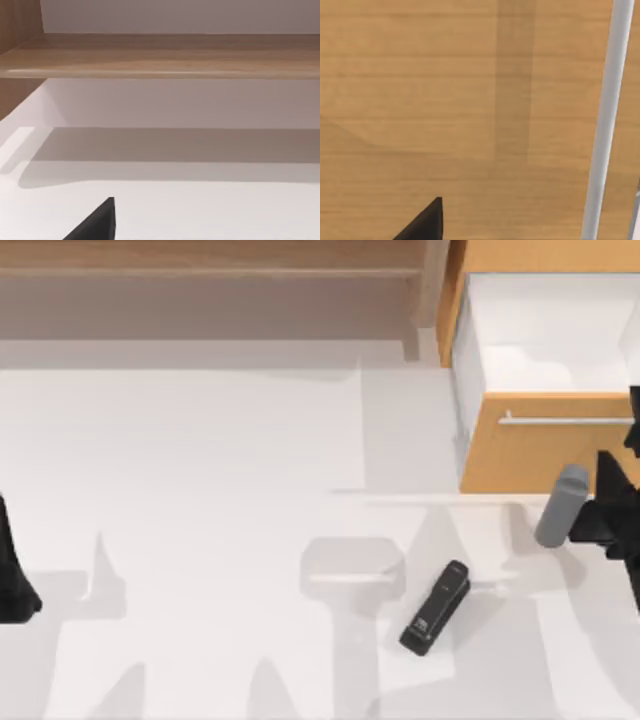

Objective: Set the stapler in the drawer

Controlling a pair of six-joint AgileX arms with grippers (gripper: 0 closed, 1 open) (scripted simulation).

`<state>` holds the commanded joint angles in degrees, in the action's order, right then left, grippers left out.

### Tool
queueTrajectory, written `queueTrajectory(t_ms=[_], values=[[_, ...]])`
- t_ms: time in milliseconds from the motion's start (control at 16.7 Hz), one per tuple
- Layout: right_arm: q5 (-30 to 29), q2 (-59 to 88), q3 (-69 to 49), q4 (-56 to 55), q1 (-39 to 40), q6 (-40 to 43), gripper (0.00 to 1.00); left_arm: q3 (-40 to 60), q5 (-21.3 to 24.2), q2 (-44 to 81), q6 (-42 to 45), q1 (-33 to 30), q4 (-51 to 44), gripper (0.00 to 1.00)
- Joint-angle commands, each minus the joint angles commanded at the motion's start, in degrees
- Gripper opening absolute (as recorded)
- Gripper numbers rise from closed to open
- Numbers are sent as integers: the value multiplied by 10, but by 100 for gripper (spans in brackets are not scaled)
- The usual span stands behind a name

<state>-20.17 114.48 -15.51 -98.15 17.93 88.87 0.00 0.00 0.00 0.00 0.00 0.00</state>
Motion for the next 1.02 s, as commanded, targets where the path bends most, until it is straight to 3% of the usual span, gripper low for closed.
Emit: queueTrajectory(t_ms=[720, 1020], values=[[-15, 25, 39, -22, 19, -5, 100, 0, 0, 0, 0, 0, 0, 100], [22, -28, -10, 59, 79, -113, 100, 0, 0, 0, 0, 0, 0, 100]])
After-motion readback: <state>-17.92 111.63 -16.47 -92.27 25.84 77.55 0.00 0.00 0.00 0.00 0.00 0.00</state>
